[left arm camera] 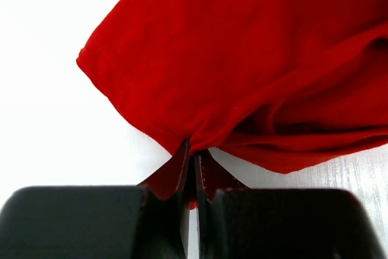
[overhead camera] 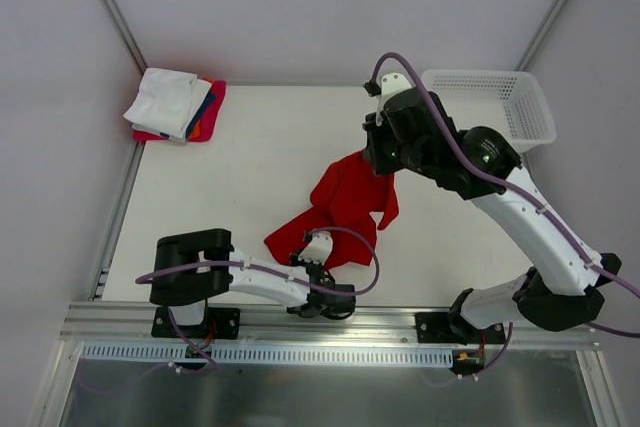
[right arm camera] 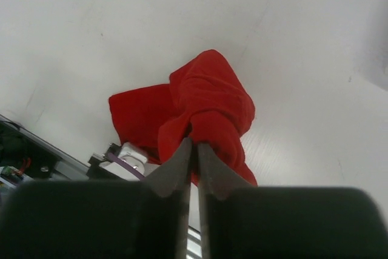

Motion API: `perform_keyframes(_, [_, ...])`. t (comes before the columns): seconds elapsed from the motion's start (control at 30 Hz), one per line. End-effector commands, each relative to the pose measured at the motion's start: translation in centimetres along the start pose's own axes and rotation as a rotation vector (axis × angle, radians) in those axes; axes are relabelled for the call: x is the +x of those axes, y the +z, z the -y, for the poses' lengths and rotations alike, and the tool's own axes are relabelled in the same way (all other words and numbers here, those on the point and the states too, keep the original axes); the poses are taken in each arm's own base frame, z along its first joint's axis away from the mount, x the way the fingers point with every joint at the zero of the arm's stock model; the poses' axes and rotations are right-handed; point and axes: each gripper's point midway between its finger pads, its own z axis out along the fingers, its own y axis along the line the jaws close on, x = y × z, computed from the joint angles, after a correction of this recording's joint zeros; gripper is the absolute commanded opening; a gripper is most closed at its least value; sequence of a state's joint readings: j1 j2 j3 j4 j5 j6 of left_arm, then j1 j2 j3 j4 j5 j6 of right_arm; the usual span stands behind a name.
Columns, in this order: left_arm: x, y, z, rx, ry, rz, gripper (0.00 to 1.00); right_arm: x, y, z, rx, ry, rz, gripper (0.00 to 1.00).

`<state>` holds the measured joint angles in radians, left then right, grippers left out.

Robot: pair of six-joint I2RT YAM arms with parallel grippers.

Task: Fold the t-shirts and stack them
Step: Flatten out the tshirt

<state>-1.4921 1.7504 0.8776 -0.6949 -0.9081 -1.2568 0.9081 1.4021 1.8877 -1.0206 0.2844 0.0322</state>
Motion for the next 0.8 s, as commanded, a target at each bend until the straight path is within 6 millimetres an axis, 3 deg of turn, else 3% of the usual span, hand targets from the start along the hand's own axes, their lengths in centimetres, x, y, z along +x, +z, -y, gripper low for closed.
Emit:
perform_keyframes(0.0, [1.7, -0.1, -0.2, -0.001, 0.034, -0.066, 0.00, -0.8, -2.0, 1.8, 0.038, 0.024, 0.086, 0.15])
perform_keyframes(0.03, [1.2, -0.5, -0.2, 0.015, 0.028, -0.060, 0.00, 0.3, -1.5, 2.3, 0.062, 0.017, 0.063, 0.39])
perform_keyframes(0.07, [0.8, -0.8, -0.3, 0.024, 0.032, -0.056, 0.00, 0.8, -1.5, 3.0, 0.094, 0.016, 0.061, 0.89])
perform_keyframes(0.1, [0.4, -1.1, -0.6, 0.037, 0.052, -0.052, 0.00, 1.2, -1.8, 3.5, 0.106, 0.020, 0.062, 0.99])
perform_keyframes(0.23, [-4.3, -4.4, -1.9, 0.154, 0.012, 0.016, 0.00, 4.8, -1.5, 6.0, 0.208, 0.033, 0.015, 0.99])
perform_keyframes(0.37, [-9.0, -7.8, -4.8, 0.229, 0.018, 0.095, 0.00, 7.3, -1.6, 7.1, 0.248, 0.084, 0.001, 0.99])
perform_keyframes(0.47, [-12.3, -10.2, -6.7, 0.268, 0.011, 0.144, 0.00, 8.7, -1.3, 6.5, 0.205, 0.136, -0.002, 0.99])
perform_keyframes(0.53, [-13.9, -11.3, -8.3, 0.260, 0.023, 0.168, 0.00, 11.5, 0.0, 5.5, 0.157, 0.187, -0.065, 0.99])
perform_keyframes(0.57, [-14.4, -11.6, -8.9, 0.250, 0.025, 0.179, 0.00, 13.3, 0.8, 4.8, 0.120, 0.213, -0.093, 0.99])
perform_keyframes(0.67, [-15.4, -11.8, -10.4, 0.201, 0.052, 0.207, 0.00, 14.9, 2.3, 2.9, 0.036, 0.322, -0.086, 0.99])
perform_keyframes(0.7, [-15.3, -11.8, -10.7, 0.185, 0.069, 0.205, 0.00, 17.0, 3.4, 2.7, 0.041, 0.345, -0.121, 0.99])
perform_keyframes(0.77, [-15.6, -11.9, -11.0, 0.171, 0.047, 0.206, 0.00, 17.9, 4.5, 2.0, 0.032, 0.351, -0.123, 0.99])
